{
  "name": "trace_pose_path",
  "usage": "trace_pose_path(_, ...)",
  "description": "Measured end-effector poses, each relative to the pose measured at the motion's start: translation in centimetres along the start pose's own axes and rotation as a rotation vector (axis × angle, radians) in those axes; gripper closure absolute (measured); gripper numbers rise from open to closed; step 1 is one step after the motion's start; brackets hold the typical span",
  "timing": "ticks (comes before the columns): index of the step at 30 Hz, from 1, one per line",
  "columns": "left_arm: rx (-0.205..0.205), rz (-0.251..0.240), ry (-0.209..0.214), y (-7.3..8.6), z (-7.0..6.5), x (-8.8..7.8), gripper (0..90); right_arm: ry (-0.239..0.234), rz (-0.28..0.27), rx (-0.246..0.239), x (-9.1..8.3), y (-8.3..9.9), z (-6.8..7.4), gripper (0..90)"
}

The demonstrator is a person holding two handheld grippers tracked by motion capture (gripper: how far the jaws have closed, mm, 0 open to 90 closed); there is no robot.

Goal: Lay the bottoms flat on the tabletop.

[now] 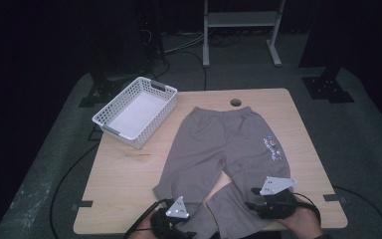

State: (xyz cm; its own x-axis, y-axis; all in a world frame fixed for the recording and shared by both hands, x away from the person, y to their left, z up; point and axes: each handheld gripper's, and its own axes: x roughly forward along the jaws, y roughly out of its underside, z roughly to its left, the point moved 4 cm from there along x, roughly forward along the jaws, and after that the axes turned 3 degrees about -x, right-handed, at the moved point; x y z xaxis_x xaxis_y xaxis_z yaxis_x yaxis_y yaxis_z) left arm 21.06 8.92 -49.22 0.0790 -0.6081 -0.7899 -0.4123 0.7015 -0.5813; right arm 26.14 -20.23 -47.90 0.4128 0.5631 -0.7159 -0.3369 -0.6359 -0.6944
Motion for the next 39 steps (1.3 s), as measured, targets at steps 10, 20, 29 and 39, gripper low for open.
trace_pose_path(10,-0.009,-0.071,0.061,-0.3,-0.5,-2.0,44.3,0.011,-0.009,0.000,0.0,-0.1,-0.5,47.2)
trace_pose_path(20,-0.070,-0.138,-0.089,-3.2,6.1,-2.4,40.5,0.028,0.039,0.018,1.6,0.0,-3.8,47.1)
trace_pose_path(29,-0.099,-0.100,-0.140,-4.4,9.9,-0.9,39.8,-0.006,0.096,-0.036,2.1,0.7,-2.8,47.0)
trace_pose_path(39,-0.100,-0.063,-0.149,-5.4,11.7,0.5,38.9,-0.130,0.112,-0.078,1.5,1.2,0.2,48.9)
